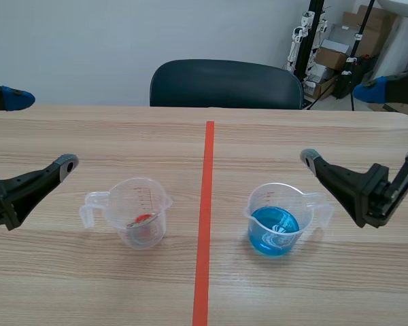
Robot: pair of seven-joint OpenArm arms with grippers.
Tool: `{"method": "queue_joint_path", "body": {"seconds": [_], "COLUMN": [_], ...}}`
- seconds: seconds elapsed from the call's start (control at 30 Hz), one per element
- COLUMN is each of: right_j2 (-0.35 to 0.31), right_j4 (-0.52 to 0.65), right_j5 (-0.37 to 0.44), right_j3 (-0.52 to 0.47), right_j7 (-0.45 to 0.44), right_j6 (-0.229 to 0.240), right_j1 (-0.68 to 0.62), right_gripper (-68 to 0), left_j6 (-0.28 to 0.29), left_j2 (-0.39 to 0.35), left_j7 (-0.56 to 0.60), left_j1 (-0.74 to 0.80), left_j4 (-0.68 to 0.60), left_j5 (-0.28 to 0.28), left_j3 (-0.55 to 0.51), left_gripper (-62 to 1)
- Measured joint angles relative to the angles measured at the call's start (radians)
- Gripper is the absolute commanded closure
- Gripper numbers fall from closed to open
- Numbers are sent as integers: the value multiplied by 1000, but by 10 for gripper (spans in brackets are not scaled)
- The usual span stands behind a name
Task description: Do the redox reaction experiment. return to the home posture
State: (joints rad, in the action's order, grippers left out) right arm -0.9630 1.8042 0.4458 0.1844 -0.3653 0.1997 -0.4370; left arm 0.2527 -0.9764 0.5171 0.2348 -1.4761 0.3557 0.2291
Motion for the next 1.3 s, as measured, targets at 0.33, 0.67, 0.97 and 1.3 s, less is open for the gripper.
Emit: {"method": "queue_joint_path", "body": {"seconds": [0.33,0.67,0.97,1.3], "right_j2": [154,311,320,236], "right_j4": [103,198,198,198], "right_j5": [-4,-106,-128,-129], "right_j3": [-222,-354,-353,-340], "right_j7": [12,24,41,42], "right_j6": [-20,-18,-12,-5], "right_j1": [-159,-274,-275,-275], "right_gripper": [-679,-679,-679,-679], "left_j6": [-14,-14,-13,-17], "left_j2": [21,21,18,18], "left_j7": [-35,-35,63,71], "left_j1": [-28,-27,37,70], "left_j4": [14,19,19,19], "left_j5": [-60,-56,-30,-34], "left_j3": [0,0,0,0], "left_gripper": [-623,-623,-623,-623]}}
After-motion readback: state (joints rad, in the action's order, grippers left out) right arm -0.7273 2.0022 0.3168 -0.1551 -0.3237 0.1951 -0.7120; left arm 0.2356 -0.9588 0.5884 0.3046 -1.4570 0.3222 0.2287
